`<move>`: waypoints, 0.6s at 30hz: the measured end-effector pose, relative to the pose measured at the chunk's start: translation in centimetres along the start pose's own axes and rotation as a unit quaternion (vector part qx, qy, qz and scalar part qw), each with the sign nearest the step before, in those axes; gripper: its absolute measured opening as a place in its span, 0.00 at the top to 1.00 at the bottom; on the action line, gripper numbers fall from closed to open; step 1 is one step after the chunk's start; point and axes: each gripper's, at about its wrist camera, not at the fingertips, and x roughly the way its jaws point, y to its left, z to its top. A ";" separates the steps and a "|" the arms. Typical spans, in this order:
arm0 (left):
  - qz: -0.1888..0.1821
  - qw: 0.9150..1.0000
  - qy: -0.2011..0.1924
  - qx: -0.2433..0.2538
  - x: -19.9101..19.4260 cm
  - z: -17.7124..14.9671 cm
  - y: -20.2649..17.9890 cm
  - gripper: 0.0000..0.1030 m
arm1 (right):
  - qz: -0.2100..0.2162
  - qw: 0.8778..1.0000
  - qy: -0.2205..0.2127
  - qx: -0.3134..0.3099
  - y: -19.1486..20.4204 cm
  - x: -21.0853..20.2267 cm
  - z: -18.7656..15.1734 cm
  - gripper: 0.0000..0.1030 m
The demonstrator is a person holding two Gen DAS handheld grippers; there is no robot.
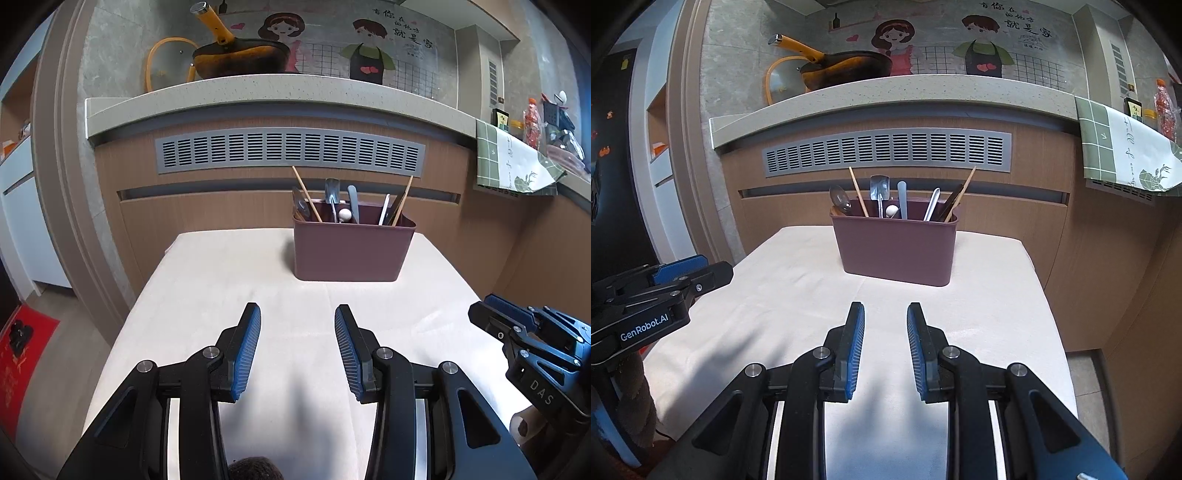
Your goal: Organize utensils
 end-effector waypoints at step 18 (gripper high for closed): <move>-0.004 1.000 0.009 0.005 0.4 -0.5 -0.1 0.58 | -0.007 1.000 0.001 0.008 -0.6 0.1 0.0 0.78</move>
